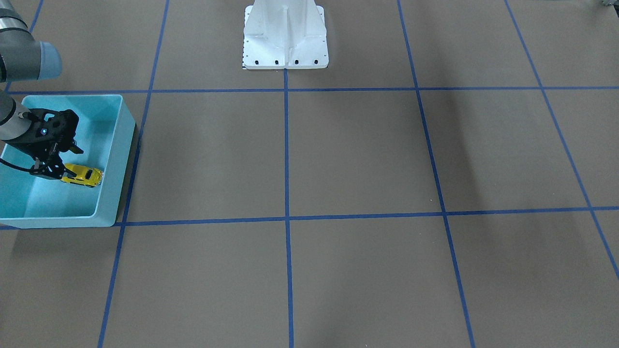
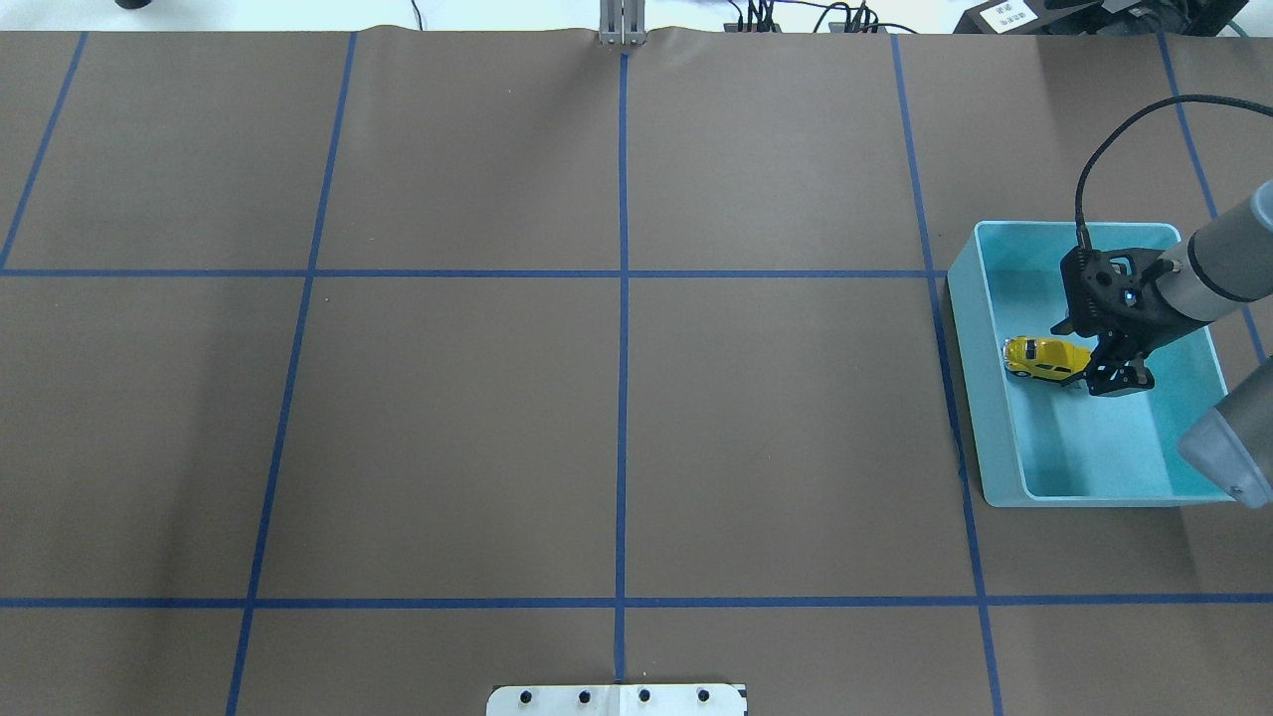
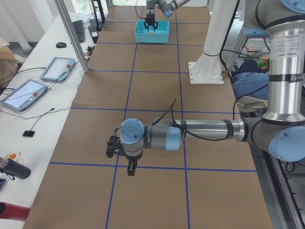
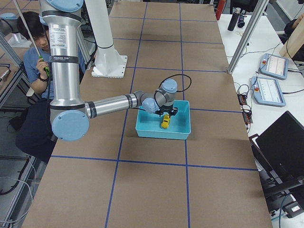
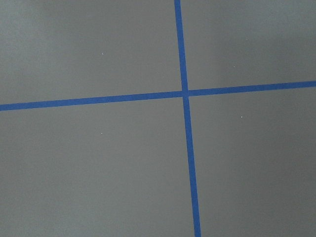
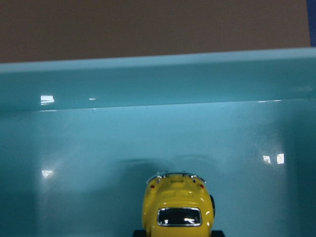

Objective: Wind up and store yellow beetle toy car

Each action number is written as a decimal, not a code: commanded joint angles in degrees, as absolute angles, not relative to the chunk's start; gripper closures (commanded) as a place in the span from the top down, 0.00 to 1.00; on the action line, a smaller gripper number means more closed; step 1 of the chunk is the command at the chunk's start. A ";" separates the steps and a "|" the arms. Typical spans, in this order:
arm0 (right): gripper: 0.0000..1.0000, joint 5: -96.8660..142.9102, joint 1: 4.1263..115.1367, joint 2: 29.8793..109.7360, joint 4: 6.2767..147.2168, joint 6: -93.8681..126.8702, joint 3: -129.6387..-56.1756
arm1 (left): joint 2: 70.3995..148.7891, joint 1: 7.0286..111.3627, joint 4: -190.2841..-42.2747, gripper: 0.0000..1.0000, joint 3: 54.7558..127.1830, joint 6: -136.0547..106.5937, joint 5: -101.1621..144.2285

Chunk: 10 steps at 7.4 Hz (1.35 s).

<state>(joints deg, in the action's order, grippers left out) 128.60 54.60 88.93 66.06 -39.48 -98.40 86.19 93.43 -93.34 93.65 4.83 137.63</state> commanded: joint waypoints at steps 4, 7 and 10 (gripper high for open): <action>1.00 130.96 66.40 89.39 66.62 -6.95 -107.40 | 86.22 93.43 -93.34 1.00 93.69 4.83 137.55; 1.00 132.19 80.11 89.30 75.26 6.66 -106.87 | 86.22 93.43 -93.43 1.00 93.69 4.83 137.55; 1.00 132.10 88.50 89.56 93.74 6.94 -105.48 | 86.22 93.43 -93.43 1.00 93.60 4.83 137.55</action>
<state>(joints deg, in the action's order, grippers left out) 132.14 86.05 89.67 86.89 6.61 -106.22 86.22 93.43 -93.43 93.64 4.83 137.58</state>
